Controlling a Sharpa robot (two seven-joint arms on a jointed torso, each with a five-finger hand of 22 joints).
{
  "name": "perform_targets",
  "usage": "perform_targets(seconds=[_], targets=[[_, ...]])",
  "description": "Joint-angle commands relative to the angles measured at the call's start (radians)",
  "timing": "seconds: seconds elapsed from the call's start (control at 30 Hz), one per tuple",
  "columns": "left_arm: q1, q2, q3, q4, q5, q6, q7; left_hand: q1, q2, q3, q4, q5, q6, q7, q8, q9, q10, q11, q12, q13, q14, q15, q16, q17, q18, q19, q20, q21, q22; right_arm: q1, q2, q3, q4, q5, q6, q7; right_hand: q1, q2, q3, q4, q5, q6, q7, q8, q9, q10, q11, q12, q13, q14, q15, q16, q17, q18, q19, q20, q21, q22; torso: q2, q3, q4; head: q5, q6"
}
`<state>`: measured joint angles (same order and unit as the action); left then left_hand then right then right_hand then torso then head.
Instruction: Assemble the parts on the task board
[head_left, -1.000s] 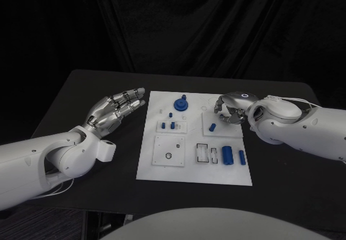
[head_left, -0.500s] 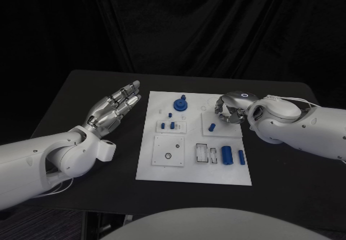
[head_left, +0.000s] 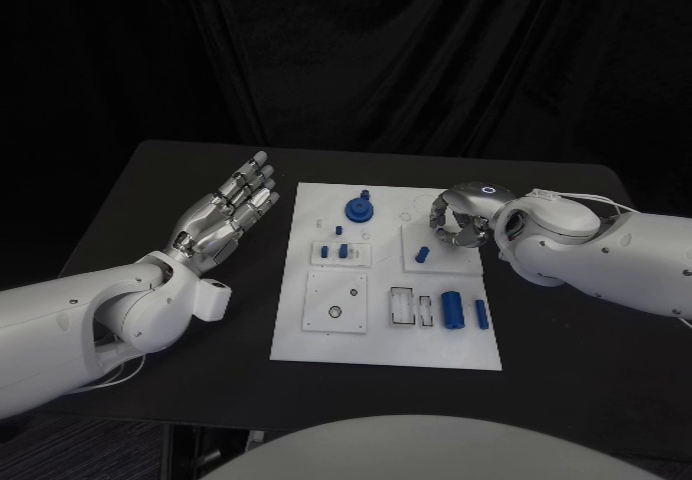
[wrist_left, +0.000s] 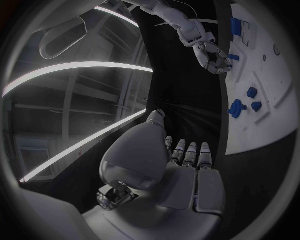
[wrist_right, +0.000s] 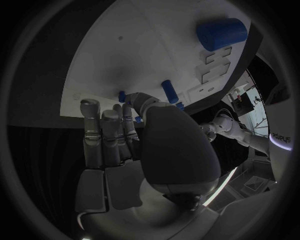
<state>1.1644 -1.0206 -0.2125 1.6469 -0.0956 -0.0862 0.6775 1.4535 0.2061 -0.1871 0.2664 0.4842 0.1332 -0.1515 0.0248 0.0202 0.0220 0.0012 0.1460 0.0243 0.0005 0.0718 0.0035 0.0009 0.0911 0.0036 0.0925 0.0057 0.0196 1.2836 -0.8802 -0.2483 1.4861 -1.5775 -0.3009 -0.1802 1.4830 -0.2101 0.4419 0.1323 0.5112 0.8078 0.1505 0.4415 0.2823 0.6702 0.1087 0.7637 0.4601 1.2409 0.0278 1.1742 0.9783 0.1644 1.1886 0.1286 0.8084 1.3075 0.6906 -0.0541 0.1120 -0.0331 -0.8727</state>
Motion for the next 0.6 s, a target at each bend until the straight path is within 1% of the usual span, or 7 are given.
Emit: perform_targets(seconds=[0.03,0.13,0.27,0.33,0.4,0.43,0.6], targets=[[-0.001,0.003,0.001,-0.003,-0.005,0.007,0.168,0.013,0.000,0.003,0.006,0.009,-0.002,0.014,-0.006,-0.001,0.001,0.022,0.003,0.000,0.000,0.019,-0.003,-0.001,0.002,0.001,0.022,0.001,0.005,-0.004,0.000,0.000,-0.004,0.003,0.020,-0.014,-0.012,-0.002,0.005,0.001,-0.009,0.002,-0.004,0.001,0.002,0.007,-0.001,-0.001,-0.004,0.009,-0.001,0.006,-0.003,-0.012,0.008,0.001,0.002,0.062,0.000,-0.0001,0.0006,-0.001,0.000],[-0.002,0.004,0.001,-0.004,-0.002,0.011,0.165,0.019,-0.001,0.007,0.008,0.014,0.000,0.021,-0.005,0.000,0.003,0.037,0.009,0.001,0.000,0.029,0.000,0.000,0.005,0.002,0.035,0.002,0.009,-0.005,0.000,0.000,-0.008,0.005,0.025,-0.015,-0.015,-0.002,0.005,0.002,-0.013,0.001,-0.004,0.001,0.002,0.006,-0.001,-0.004,-0.007,0.009,0.000,0.005,-0.005,-0.012,0.008,0.001,0.002,0.062,0.001,-0.0002,0.0009,0.000,0.000],[-0.002,0.005,0.001,-0.006,-0.001,0.014,0.163,0.023,-0.003,0.009,0.007,0.021,0.000,0.024,-0.005,0.000,0.003,0.043,0.012,0.001,0.000,0.035,0.003,0.001,0.008,0.003,0.045,0.002,0.011,-0.008,0.001,0.000,-0.014,0.015,0.027,-0.015,-0.019,-0.001,0.006,0.003,-0.016,-0.001,-0.004,-0.001,0.002,0.004,0.000,-0.009,-0.010,0.006,0.000,0.001,-0.012,-0.011,0.006,0.001,-0.004,0.060,0.001,-0.0008,0.0003,0.000,0.000],[-0.002,0.006,0.001,-0.008,0.000,0.016,0.162,0.025,-0.003,0.010,0.007,0.023,0.000,0.026,-0.005,0.000,0.003,0.045,0.013,0.001,0.001,0.037,0.003,0.001,0.009,0.004,0.047,0.002,0.011,-0.010,0.003,0.000,-0.018,0.018,0.027,-0.012,-0.023,-0.002,0.008,0.002,-0.021,-0.013,-0.005,-0.010,-0.001,0.004,0.001,-0.015,-0.016,0.004,0.001,-0.003,-0.020,-0.010,0.004,0.002,-0.010,0.057,0.001,-0.0004,-0.0005,0.001,0.000],[-0.003,0.006,0.001,-0.009,0.000,0.018,0.160,0.027,-0.004,0.012,0.006,0.026,0.001,0.029,-0.005,0.000,0.004,0.048,0.014,0.001,0.001,0.039,0.004,0.002,0.011,0.004,0.051,0.003,0.012,-0.012,0.005,0.000,-0.021,0.021,0.026,-0.010,-0.024,-0.002,0.008,0.002,-0.021,-0.015,-0.005,-0.012,-0.001,0.003,0.002,-0.016,-0.018,0.003,0.001,-0.003,-0.021,-0.010,0.004,0.002,-0.012,0.057,0.001,-0.0007,0.0001,0.000,0.000],[-0.003,0.006,0.001,-0.010,0.000,0.019,0.160,0.030,-0.004,0.014,0.006,0.028,0.000,0.032,-0.005,0.000,0.004,0.053,0.016,0.002,0.001,0.043,0.006,0.002,0.012,0.005,0.056,0.003,0.013,-0.013,0.006,0.000,-0.022,0.023,0.027,-0.009,-0.024,-0.002,0.009,0.002,-0.022,-0.016,-0.005,-0.013,-0.002,0.003,0.002,-0.017,-0.019,0.003,0.001,-0.004,-0.023,-0.010,0.003,0.002,-0.013,0.056,0.001,-0.0006,0.0000,0.000,0.000],[-0.003,0.008,0.001,-0.013,0.000,0.023,0.158,0.034,-0.004,0.018,0.005,0.031,0.000,0.040,-0.005,0.000,0.004,0.062,0.019,0.002,0.001,0.047,0.007,0.003,0.015,0.005,0.064,0.003,0.014,-0.017,0.011,0.000,-0.029,0.032,0.029,-0.004,-0.022,-0.001,0.011,-0.001,-0.022,-0.017,-0.005,-0.014,-0.002,0.003,0.002,-0.019,-0.020,0.003,0.001,-0.004,-0.024,-0.010,0.003,0.002,-0.014,0.056,0.001,-0.0003,0.0012,-0.001,0.000]])
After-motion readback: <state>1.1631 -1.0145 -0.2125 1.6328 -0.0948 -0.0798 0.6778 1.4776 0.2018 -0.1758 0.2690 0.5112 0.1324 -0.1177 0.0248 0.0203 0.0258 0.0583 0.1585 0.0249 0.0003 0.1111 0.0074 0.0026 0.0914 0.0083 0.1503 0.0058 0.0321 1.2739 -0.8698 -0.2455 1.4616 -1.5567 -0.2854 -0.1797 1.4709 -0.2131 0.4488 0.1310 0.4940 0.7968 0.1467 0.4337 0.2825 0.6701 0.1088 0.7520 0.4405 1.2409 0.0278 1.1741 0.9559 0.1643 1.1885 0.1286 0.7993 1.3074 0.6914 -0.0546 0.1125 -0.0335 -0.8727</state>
